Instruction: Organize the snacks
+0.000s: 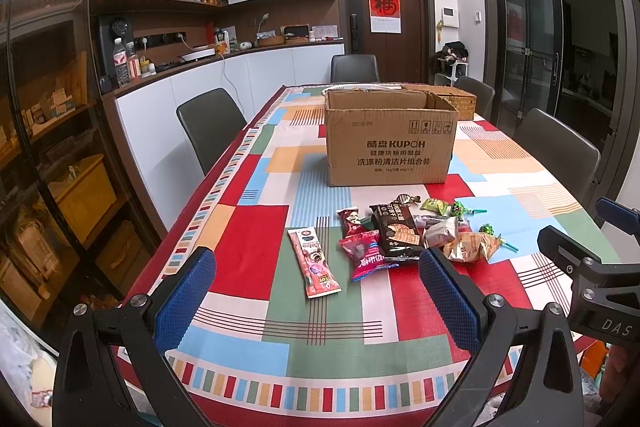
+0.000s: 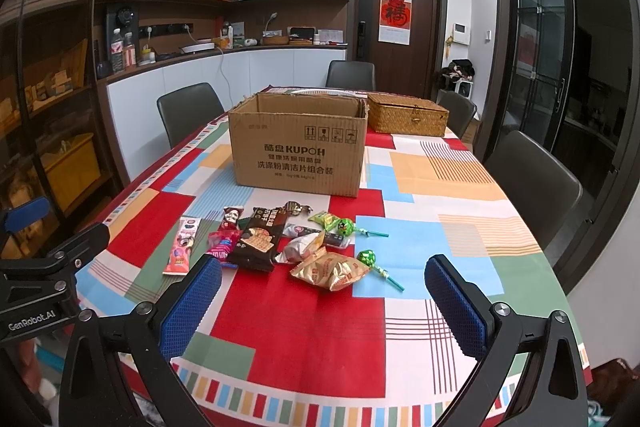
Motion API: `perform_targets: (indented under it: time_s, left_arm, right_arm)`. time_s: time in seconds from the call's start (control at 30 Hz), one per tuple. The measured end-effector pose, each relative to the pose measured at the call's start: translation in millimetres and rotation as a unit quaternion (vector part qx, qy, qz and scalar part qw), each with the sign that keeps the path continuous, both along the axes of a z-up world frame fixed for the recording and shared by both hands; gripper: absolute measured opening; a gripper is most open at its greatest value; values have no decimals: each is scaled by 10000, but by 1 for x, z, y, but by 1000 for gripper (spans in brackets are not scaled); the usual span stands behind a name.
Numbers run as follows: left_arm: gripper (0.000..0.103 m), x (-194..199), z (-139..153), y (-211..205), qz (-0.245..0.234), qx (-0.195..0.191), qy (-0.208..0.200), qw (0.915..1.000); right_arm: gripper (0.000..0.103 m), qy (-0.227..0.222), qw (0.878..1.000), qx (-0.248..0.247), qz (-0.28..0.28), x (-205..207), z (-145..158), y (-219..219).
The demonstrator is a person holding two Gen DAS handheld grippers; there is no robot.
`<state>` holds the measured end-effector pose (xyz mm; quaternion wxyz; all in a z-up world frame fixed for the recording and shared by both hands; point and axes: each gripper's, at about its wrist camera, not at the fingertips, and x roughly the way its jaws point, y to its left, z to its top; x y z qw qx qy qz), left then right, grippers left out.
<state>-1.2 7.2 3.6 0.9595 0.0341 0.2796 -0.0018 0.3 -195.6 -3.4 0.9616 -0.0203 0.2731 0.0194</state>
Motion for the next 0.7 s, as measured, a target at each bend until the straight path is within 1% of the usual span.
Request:
perform_targets:
  time_s: [0.4,0.57,0.7]
  left_arm:
    - [103,0,-1,0,-2,8,18,10000]
    - [103,4,-11,0,0,25,93,10000]
    - [103,9,-15,-4,-106,20,170,9998]
  right_arm:
    - [103,25,10000,-2,8,1,1,-1]
    - [103,79,10000,9,10,3,-3,-2]
    - [103,170,9998,44,9,9,-8,-5]
